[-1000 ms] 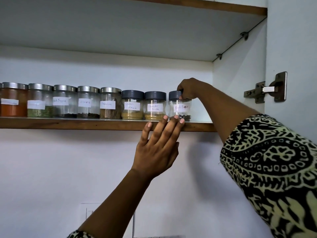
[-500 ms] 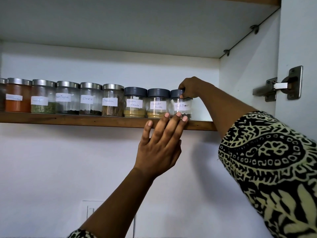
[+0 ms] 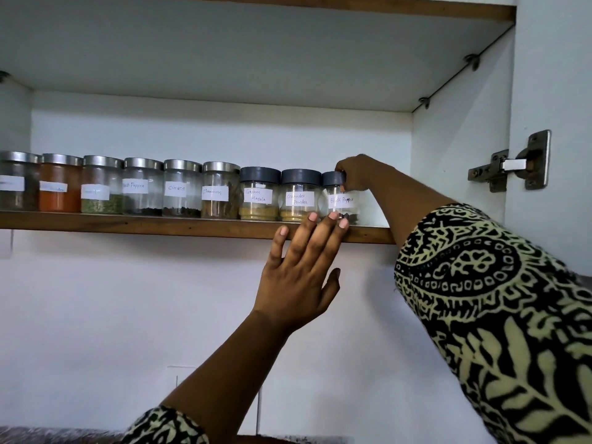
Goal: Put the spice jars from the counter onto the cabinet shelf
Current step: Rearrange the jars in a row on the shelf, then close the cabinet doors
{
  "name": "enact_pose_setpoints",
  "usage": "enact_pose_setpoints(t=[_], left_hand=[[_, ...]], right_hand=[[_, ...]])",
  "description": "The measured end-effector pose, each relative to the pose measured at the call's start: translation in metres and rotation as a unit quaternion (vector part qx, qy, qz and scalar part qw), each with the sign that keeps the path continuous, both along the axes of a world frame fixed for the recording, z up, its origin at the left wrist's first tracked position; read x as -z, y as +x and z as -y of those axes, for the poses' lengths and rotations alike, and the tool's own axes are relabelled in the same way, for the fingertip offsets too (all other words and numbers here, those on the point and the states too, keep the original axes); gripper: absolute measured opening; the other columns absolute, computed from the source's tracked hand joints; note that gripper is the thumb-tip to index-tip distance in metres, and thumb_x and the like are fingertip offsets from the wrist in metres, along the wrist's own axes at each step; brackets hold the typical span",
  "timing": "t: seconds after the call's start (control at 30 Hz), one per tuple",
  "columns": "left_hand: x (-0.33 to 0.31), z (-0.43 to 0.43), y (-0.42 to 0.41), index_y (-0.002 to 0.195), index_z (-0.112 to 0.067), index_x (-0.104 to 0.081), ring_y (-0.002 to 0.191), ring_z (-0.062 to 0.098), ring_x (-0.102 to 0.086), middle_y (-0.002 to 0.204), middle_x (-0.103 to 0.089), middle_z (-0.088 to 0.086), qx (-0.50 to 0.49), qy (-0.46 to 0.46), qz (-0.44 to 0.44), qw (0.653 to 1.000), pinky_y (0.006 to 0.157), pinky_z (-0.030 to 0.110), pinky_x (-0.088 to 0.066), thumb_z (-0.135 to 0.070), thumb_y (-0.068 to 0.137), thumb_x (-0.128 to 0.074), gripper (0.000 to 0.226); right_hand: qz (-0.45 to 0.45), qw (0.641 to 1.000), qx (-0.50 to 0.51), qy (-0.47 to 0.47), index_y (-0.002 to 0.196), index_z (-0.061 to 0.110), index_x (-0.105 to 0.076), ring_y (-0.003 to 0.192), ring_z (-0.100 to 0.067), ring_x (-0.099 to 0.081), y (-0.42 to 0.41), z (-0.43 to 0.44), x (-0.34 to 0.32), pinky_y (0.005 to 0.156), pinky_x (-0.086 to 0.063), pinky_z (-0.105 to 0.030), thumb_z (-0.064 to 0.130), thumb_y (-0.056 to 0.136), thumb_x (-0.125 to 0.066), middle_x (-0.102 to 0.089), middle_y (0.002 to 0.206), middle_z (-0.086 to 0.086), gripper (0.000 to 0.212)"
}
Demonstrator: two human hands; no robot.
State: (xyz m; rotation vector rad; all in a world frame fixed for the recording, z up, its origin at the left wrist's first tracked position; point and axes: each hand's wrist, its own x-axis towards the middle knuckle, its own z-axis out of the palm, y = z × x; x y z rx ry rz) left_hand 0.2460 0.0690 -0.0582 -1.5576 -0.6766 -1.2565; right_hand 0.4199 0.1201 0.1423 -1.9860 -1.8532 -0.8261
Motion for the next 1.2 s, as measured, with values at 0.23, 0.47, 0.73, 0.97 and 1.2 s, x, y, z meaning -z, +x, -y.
enact_pose_setpoints(t=[0.23, 0.47, 0.73, 0.97, 1.2], left_hand=[[-0.008, 0.053, -0.021, 0.151, -0.017, -0.013, 0.146, 0.020, -0.009, 0.159, -0.019, 0.003, 0.025, -0.200, -0.077, 0.976, 0.116, 0.041, 0.000, -0.039, 0.079, -0.052, 0.085], [-0.051, 0.155, -0.047, 0.150, -0.020, -0.020, 0.147, 0.022, -0.007, 0.160, -0.013, 0.002, 0.149, -0.456, -0.065, 0.875, 0.118, 0.046, -0.010, -0.036, 0.093, -0.048, 0.066], [-0.058, 0.337, -0.081, 0.131, -0.026, -0.052, 0.128, 0.018, -0.043, 0.138, -0.050, -0.006, 0.303, -0.346, -0.028, 0.887, 0.102, 0.034, -0.036, -0.030, 0.090, -0.053, 0.040], [-0.107, 0.479, -0.049, 0.123, -0.024, -0.059, 0.119, 0.017, -0.050, 0.129, -0.058, -0.007, 0.383, -0.207, -0.061, 0.898, 0.093, 0.030, -0.038, -0.026, 0.090, -0.050, 0.035], [-0.143, 0.532, 0.028, 0.141, -0.020, -0.040, 0.140, 0.023, -0.031, 0.151, -0.037, 0.003, 0.272, -0.093, -0.197, 0.937, 0.110, 0.040, -0.029, -0.022, 0.091, -0.048, 0.051]], right_hand=[[-0.068, 0.997, -0.030, 0.015, 0.136, 0.012, -0.042, 0.122, -0.034, -0.049, -0.020, 0.079, 0.043, 0.100, -0.043, -0.040, 0.014, 0.089, -0.053, -0.052, 0.135, -0.016, 0.049], [-0.147, 0.974, -0.071, 0.156, 0.128, 0.017, -0.053, 0.118, -0.028, -0.051, -0.081, 0.251, 0.107, 0.093, -0.045, -0.037, 0.019, 0.092, -0.052, -0.061, 0.125, -0.008, 0.037], [-0.146, 0.936, -0.058, 0.314, 0.122, 0.021, -0.057, 0.118, -0.020, -0.048, -0.135, 0.482, 0.138, 0.090, -0.043, -0.034, 0.025, 0.092, -0.052, -0.063, 0.121, 0.001, 0.031], [-0.050, 0.885, 0.007, 0.464, 0.115, 0.015, -0.062, 0.112, -0.026, -0.055, -0.122, 0.616, 0.135, 0.087, -0.046, -0.037, 0.018, 0.086, -0.059, -0.064, 0.118, -0.004, 0.030], [-0.142, 0.892, 0.112, 0.414, 0.145, 0.012, -0.028, 0.140, -0.029, -0.026, -0.066, 0.656, 0.119, 0.110, -0.032, -0.039, 0.024, 0.091, -0.056, -0.027, 0.153, -0.011, 0.063]])
